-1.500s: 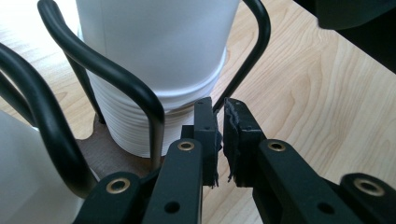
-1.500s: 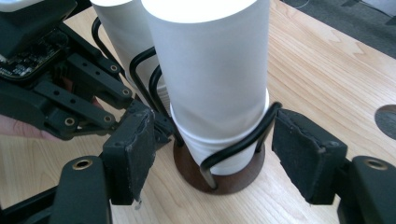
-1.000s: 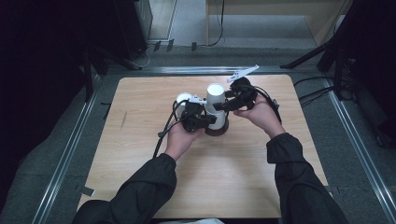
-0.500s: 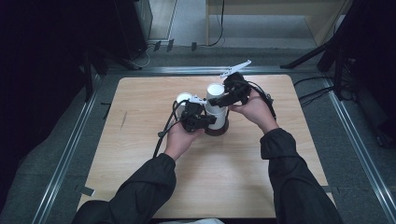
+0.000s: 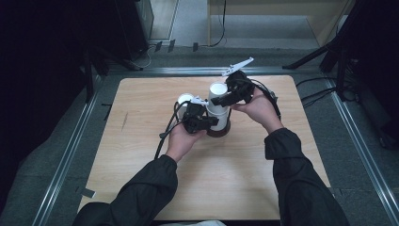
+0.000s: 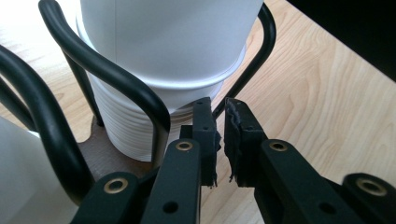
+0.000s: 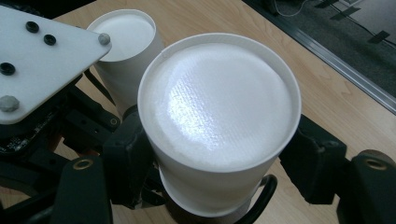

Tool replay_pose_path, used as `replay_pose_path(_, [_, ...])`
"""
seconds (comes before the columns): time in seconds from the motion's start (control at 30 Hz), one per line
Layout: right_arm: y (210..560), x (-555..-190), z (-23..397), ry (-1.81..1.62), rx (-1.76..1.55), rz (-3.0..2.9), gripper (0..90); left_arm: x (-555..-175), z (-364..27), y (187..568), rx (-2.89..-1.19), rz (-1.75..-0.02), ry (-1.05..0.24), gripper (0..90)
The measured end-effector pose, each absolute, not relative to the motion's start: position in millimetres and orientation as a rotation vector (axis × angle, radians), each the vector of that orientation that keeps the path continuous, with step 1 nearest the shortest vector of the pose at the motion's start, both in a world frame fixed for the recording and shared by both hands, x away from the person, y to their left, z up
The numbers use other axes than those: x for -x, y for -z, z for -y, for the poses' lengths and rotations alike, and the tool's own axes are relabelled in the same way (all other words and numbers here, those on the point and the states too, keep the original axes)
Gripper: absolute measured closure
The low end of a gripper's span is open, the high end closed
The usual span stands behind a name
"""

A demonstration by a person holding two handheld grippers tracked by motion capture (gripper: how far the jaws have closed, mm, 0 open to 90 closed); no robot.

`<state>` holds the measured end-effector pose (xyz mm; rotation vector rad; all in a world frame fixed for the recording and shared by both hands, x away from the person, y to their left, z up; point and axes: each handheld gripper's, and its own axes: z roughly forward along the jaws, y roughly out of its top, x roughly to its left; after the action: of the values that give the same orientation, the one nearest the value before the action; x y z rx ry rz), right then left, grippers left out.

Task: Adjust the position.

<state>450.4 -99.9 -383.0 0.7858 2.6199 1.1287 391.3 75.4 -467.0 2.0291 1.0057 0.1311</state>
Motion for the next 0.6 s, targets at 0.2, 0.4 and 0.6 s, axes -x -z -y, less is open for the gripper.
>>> replay_pose_path(0.2, [376,-449,99,-1.115,-0.785,-2.628,31.1,-391,-75,467,-2.029,-1.009,-0.133,83.2])
replay_pose_path(0.4, [366,-449,99,-1.121,-0.791,-2.623,31.2,-391,-75,467,-2.034,-1.011,-0.133,83.1])
replay_pose_path(0.6, [351,-447,103,-1.154,-0.799,-2.615,31.3,-391,-75,467,-2.030,-1.012,-0.128,82.3])
